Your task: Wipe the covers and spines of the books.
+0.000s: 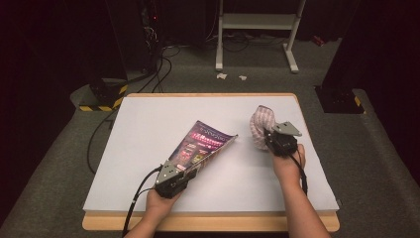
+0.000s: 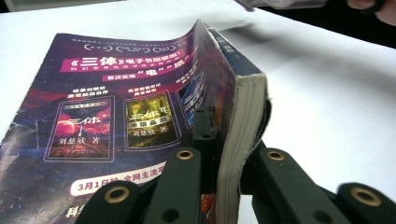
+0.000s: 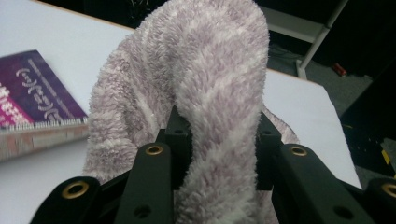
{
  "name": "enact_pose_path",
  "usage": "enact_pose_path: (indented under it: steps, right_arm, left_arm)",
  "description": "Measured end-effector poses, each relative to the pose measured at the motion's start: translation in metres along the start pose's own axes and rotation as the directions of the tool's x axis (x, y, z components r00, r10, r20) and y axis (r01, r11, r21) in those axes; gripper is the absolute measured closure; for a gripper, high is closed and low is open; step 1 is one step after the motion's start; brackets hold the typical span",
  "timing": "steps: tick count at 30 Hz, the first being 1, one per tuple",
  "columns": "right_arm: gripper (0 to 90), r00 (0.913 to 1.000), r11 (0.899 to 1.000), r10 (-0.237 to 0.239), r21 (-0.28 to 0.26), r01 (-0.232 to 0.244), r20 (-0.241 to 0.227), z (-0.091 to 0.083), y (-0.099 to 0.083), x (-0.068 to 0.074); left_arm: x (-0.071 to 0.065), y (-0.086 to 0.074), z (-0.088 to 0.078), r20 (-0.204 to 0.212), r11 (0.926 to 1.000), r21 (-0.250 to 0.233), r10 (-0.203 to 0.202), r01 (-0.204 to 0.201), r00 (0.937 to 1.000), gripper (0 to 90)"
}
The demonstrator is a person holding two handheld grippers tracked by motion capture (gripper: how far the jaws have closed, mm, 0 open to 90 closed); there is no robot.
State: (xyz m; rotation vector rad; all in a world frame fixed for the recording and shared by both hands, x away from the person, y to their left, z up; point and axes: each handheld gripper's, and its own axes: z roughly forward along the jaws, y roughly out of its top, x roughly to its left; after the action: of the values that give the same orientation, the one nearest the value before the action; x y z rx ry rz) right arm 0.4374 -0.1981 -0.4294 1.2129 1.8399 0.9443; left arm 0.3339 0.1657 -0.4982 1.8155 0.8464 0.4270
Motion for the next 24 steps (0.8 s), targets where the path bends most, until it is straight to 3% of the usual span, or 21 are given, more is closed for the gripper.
enact_pose_path:
  steps: [9, 16, 20, 24]
  right_arm:
    - [65.6, 0.9997, 0.997, 0.013, 0.07, -0.015, 0.019, -0.026, -0.046, -0.011]
    - [56.8, 0.9993, 0.983, 0.035, 0.18, -0.032, -0.015, -0.018, -0.077, -0.008]
    - [43.5, 0.9953, 0.985, 0.093, 0.151, -0.088, -0.026, -0.022, -0.077, -0.009]
    - [38.2, 0.9925, 0.99, 0.115, 0.091, -0.11, -0.043, -0.037, -0.067, -0.008]
  left_arm:
    - [0.0, 0.0, 0.0, -0.001, 1.0, -0.002, -0.005, 0.005, 1.0, 83.1]
    - [0.001, 0.001, 0.0, -0.002, 0.9999, -0.005, -0.011, 0.011, 0.9999, 83.1]
    - [0.002, 0.005, 0.002, -0.001, 0.9991, -0.009, -0.04, 0.04, 0.9992, 83.3]
    - [0.0, 0.01, 0.013, -0.021, 0.9999, 0.011, -0.004, 0.004, 0.9998, 83.3]
